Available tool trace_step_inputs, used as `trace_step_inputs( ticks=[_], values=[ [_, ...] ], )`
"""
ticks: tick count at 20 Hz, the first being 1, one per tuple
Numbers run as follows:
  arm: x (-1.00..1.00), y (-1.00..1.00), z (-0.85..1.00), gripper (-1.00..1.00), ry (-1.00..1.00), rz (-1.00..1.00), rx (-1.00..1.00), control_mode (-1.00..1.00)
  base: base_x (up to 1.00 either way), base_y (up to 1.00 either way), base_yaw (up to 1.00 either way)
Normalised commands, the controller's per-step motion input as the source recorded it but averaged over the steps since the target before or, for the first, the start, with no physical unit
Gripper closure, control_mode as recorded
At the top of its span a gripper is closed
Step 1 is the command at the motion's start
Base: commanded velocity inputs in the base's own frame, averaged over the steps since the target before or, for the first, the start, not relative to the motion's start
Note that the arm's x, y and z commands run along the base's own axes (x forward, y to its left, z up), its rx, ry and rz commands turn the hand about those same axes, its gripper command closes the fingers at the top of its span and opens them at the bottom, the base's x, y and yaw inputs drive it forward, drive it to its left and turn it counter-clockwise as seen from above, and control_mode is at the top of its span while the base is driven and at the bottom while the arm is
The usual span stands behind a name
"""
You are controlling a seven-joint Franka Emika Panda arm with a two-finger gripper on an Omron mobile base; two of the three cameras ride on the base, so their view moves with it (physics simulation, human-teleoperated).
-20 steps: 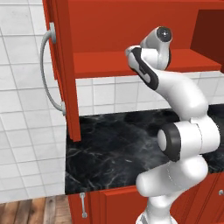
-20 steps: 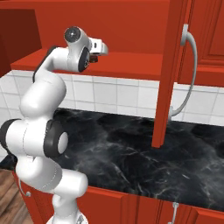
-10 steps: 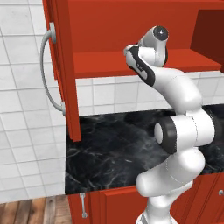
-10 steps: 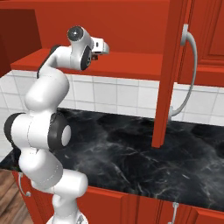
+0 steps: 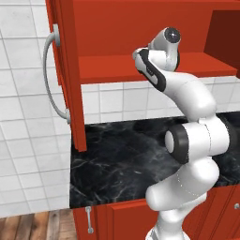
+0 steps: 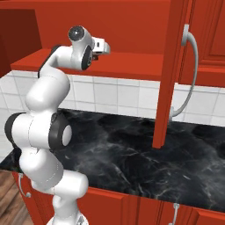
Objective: Take 2 condiments from the cabinet and move them on the counter near the stove.Make sure the condiments are lined up with each other, next to each other.
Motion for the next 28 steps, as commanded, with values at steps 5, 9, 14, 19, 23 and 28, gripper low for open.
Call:
trace_step_inputs(
  ticks=[5, 9, 14, 19, 23, 28],
  values=[
    [-0.50, -0.03, 0.00, 1.00, -0.02, 0.00, 0.01, -1.00, 0.00, 0.00, 0.00],
    [-0.98, -0.04, 0.01, 1.00, -0.20, 0.03, 0.02, -1.00, 0.00, 0.00, 0.00],
    [-1.00, -0.05, 0.20, 1.00, -0.29, 0.09, 0.01, -1.00, 0.00, 0.00, 0.00],
    [-1.00, 0.00, 0.28, 1.00, -0.12, 0.04, 0.00, -1.00, 0.00, 0.00, 0.00],
    [-1.00, -0.03, 0.09, 1.00, 0.01, 0.00, 0.00, -1.00, 0.00, 0.00, 0.00],
    [-1.00, -0.01, 0.00, 1.00, 0.02, 0.00, 0.00, -1.00, 0.00, 0.00, 0.00]
  ],
)
